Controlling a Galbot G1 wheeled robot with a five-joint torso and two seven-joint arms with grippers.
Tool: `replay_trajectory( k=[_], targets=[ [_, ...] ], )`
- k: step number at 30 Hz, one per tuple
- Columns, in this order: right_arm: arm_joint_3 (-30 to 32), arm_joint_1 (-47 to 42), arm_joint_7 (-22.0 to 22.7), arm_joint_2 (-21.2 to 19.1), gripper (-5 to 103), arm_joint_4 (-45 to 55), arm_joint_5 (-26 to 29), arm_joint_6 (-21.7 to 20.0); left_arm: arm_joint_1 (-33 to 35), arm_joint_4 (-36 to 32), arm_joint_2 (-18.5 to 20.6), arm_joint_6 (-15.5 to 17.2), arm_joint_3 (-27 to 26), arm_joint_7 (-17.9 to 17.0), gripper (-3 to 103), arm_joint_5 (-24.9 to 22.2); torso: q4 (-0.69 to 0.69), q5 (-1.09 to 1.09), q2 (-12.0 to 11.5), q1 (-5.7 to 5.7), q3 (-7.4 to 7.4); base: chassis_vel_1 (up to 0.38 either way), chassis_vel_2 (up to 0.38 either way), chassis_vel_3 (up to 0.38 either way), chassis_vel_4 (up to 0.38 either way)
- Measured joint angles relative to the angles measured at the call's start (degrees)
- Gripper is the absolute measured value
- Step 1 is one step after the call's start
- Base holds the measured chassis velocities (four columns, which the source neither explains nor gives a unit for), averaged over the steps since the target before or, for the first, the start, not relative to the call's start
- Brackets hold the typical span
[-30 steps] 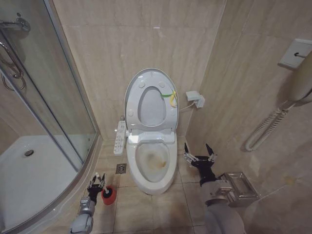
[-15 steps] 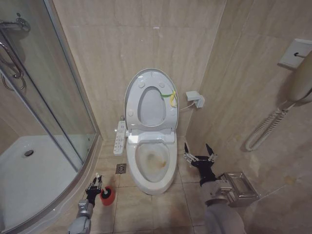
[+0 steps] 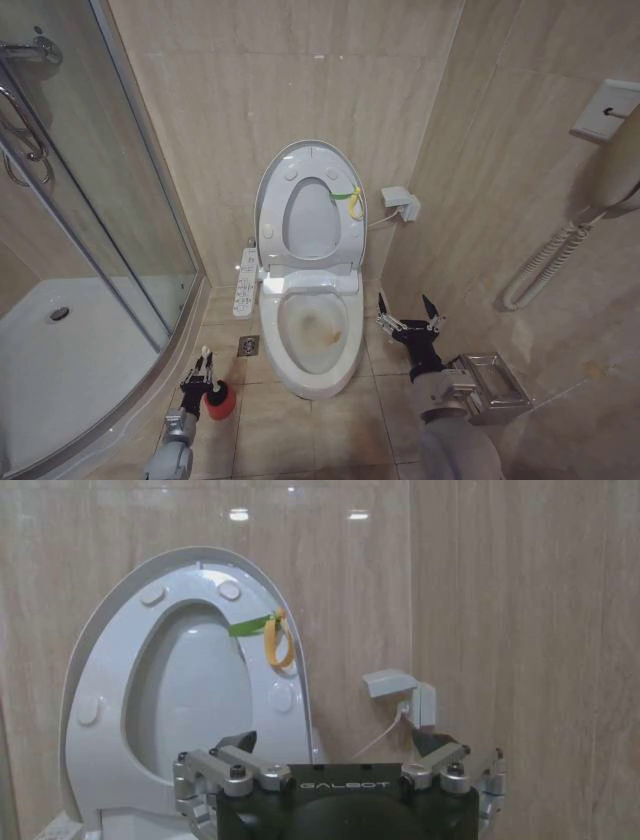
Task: Open the toilet lid, clean the toilet bowl with a toilet brush, close the toilet lid, and flush.
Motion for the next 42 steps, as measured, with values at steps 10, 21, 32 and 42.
replay_trajectory(
  k=[10,21,32,42],
  targets=[
    [0.0,0.0,0.0,0.0,100,0.0,0.0,0.0,6.1,-9.1,0.7,0.1,-1.3,-1.4,19,1.8,0.01,0.0,0.0,0.0,0.0,0.0,0.0,0.0,0.0],
    [0.0,0.0,0.0,0.0,100,0.0,0.0,0.0,16.4,-27.5,1.9,2.1,-3.3,-3.8,19,1.7,0.0,0.0,0.0,0.0,0.0,0.0,0.0,0.0,0.0],
    [0.0,0.0,0.0,0.0,100,0.0,0.0,0.0,28.2,-49.1,2.2,4.3,-4.3,-6.4,19,3.7,0.01,0.0,0.0,0.0,0.0,0.0,0.0,0.0,0.0],
    [0.0,0.0,0.0,0.0,100,0.0,0.0,0.0,36.9,-64.7,1.6,7.1,-4.2,-9.6,19,7.1,0.0,0.01,0.0,0.0,0.0,0.0,0.0,0.0,0.0]
  ],
)
